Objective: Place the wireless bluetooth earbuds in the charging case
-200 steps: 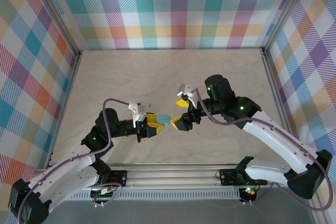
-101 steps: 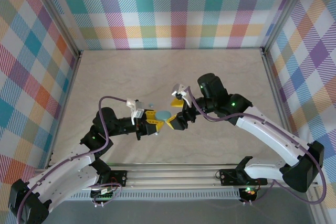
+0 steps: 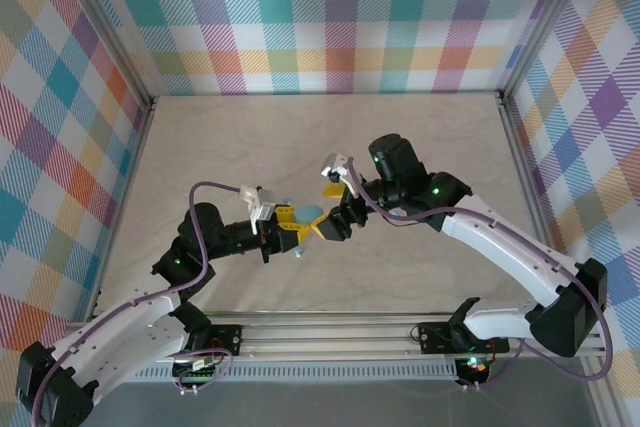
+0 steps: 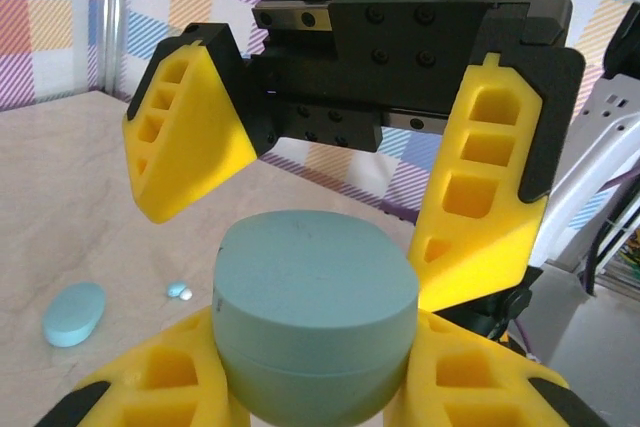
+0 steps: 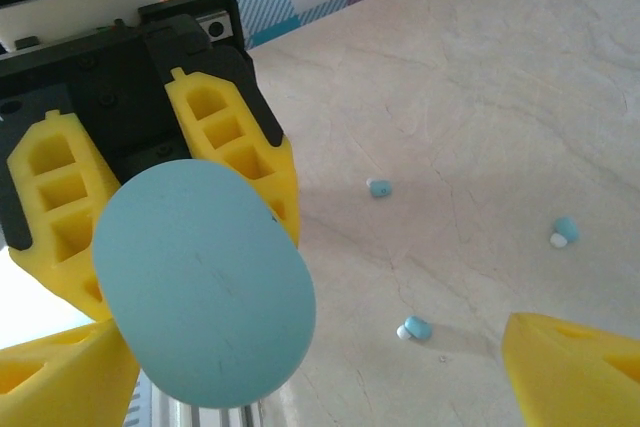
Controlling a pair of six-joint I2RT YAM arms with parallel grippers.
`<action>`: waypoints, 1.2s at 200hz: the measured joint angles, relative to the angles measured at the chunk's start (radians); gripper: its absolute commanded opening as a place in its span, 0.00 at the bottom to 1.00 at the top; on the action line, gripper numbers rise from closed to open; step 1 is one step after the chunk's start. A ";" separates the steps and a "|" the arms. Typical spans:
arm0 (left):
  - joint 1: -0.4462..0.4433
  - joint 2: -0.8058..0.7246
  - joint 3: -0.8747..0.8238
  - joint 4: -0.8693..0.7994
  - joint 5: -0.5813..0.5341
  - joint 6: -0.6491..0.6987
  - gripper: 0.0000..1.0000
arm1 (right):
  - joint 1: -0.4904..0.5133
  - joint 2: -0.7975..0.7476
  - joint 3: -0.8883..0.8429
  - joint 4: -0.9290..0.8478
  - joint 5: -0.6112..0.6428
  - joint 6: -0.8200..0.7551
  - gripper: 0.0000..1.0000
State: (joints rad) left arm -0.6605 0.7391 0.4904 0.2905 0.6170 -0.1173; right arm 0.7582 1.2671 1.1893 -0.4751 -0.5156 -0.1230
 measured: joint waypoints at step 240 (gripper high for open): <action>-0.008 0.024 -0.021 -0.161 -0.167 0.017 0.00 | -0.079 0.051 0.022 0.023 0.030 0.121 0.95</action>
State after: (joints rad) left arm -0.6682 0.7628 0.4694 0.1291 0.4500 -0.1001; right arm 0.6788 1.3182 1.2114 -0.4519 -0.4854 -0.0017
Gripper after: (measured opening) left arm 0.285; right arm 0.954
